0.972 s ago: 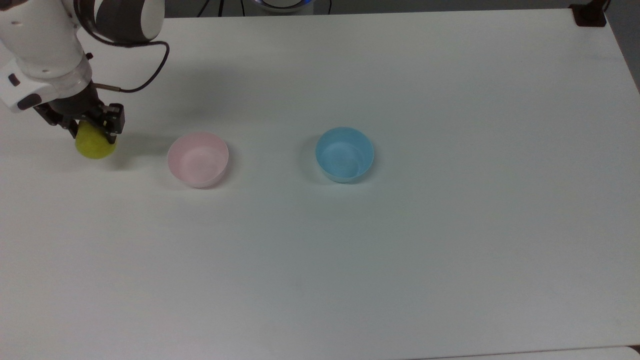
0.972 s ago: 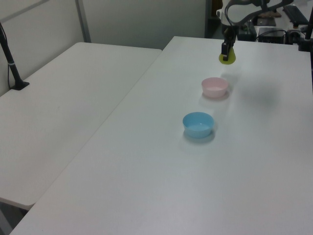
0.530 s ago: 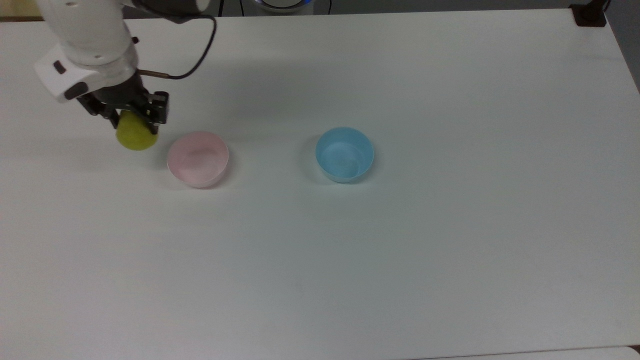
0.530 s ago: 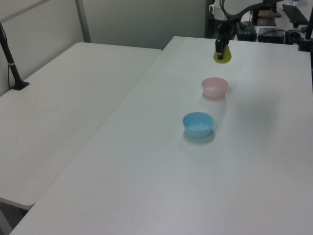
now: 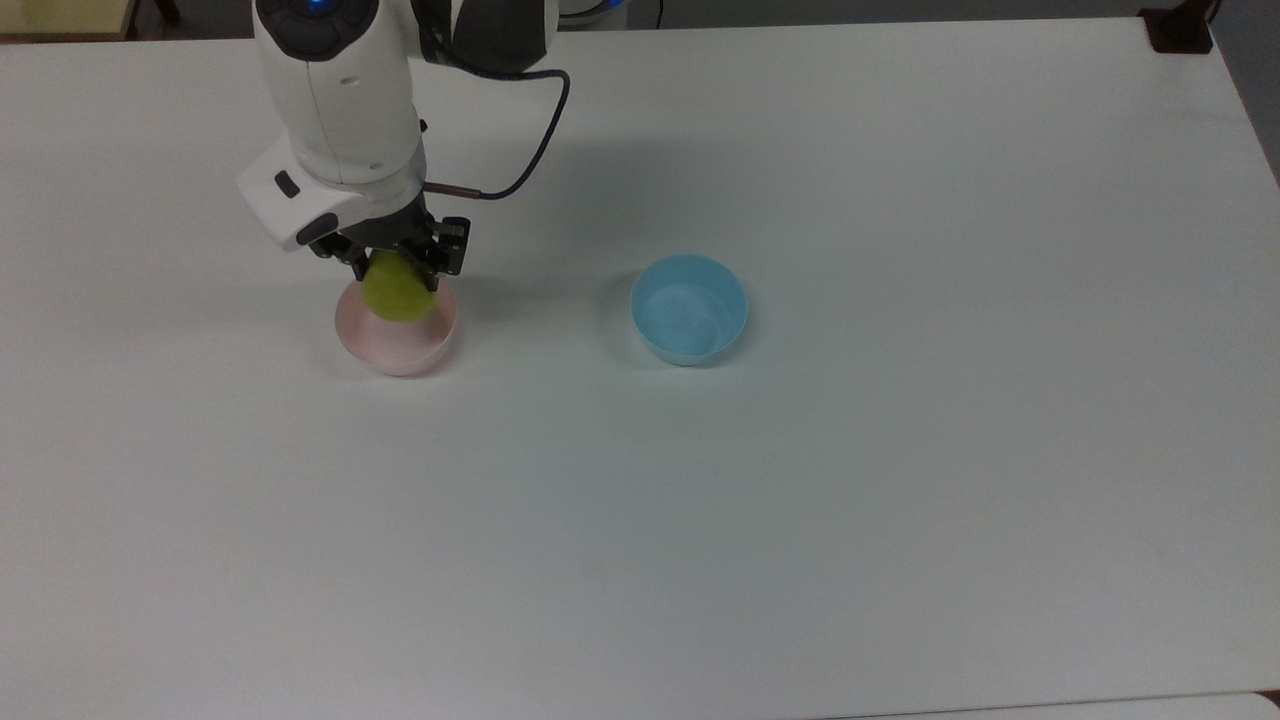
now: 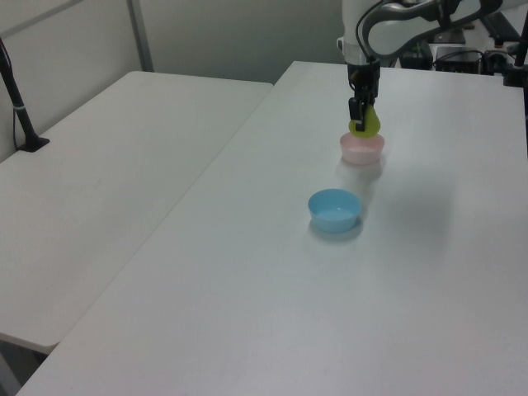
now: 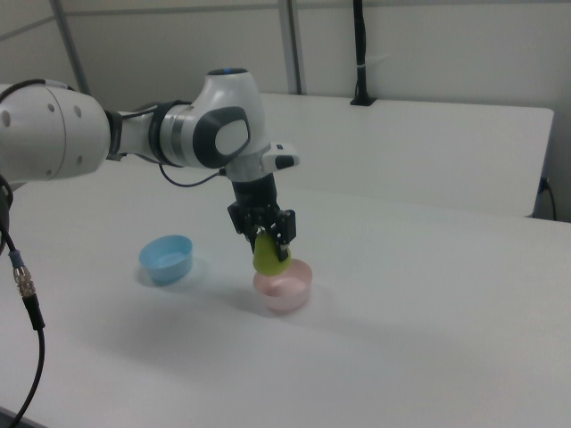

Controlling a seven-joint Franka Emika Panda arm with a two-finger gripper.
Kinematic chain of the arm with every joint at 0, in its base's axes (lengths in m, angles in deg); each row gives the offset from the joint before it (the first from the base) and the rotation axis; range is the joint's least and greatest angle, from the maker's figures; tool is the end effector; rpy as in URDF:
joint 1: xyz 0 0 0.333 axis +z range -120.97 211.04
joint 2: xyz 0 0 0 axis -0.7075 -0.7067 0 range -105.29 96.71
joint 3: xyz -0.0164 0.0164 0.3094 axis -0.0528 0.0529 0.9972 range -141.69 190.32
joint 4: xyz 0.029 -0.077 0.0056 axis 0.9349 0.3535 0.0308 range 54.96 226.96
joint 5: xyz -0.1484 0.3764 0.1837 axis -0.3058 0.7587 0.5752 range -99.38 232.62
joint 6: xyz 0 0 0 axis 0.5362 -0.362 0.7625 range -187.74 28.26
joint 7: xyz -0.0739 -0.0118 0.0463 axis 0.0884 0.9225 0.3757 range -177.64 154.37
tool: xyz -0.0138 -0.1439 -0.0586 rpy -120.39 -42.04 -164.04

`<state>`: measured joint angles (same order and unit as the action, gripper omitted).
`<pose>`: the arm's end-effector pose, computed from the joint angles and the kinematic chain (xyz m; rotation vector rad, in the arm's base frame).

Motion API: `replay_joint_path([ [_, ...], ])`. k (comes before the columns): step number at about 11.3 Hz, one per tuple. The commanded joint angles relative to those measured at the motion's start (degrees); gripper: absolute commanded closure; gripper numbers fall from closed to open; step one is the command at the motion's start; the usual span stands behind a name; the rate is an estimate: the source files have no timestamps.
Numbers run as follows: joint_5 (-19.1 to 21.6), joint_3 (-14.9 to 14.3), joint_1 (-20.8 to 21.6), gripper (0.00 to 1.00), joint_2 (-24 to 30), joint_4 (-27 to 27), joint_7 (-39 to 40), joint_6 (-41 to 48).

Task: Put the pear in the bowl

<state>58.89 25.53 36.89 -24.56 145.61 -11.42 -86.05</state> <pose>0.6926 -0.0997 0.3287 3.0258 -0.0956 -0.0532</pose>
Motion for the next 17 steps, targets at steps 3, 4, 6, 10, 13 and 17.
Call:
replay_joint_path([
  [3, 0.08, -0.69, -0.03, 0.67, -0.55, 4.75, -0.57, -8.23],
  [4, 0.17, -0.69, -0.11, 0.67, -0.91, 4.75, -0.48, -9.2],
  [6, 0.17, -0.69, -0.38, 0.67, -1.44, 4.75, -0.22, -9.56],
  [10, 0.52, -0.69, -0.29, 0.64, -3.19, 4.4, -0.3, -10.79],
  [13, 0.52, -0.69, -0.38, 0.44, -3.46, 4.22, -0.48, -10.8],
  [17, 0.43, -0.86, -0.38, 0.12, -2.06, 4.05, -0.83, -9.83],
])
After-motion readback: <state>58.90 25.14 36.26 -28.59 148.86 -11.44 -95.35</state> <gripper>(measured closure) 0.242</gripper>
